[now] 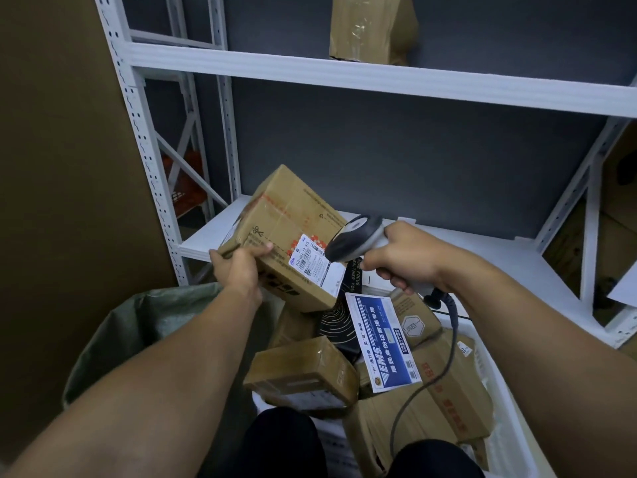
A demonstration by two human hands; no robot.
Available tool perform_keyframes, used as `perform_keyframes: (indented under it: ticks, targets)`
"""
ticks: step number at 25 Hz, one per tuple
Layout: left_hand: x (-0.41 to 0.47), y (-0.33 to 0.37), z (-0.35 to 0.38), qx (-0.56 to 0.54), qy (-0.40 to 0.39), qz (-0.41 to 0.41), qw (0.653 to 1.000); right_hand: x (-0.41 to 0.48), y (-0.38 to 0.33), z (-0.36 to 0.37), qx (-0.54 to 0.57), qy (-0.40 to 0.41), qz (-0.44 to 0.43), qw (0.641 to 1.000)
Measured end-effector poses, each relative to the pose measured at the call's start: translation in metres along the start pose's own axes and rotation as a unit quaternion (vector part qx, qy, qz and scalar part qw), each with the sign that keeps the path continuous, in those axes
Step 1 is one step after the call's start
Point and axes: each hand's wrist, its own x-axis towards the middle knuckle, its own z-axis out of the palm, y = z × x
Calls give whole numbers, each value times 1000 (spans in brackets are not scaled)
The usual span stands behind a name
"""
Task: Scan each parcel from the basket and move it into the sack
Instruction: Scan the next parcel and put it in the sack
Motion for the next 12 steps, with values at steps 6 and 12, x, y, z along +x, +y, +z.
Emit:
perform_keyframes:
  ticks: [6, 12]
  targets:
    - [12, 7, -6, 8, 26, 2, 1000, -4, -4, -5, 18, 2, -11, 1000]
    - [12, 7, -11, 37, 29, 17, 999, -3, -2, -5, 14, 4, -23, 1000]
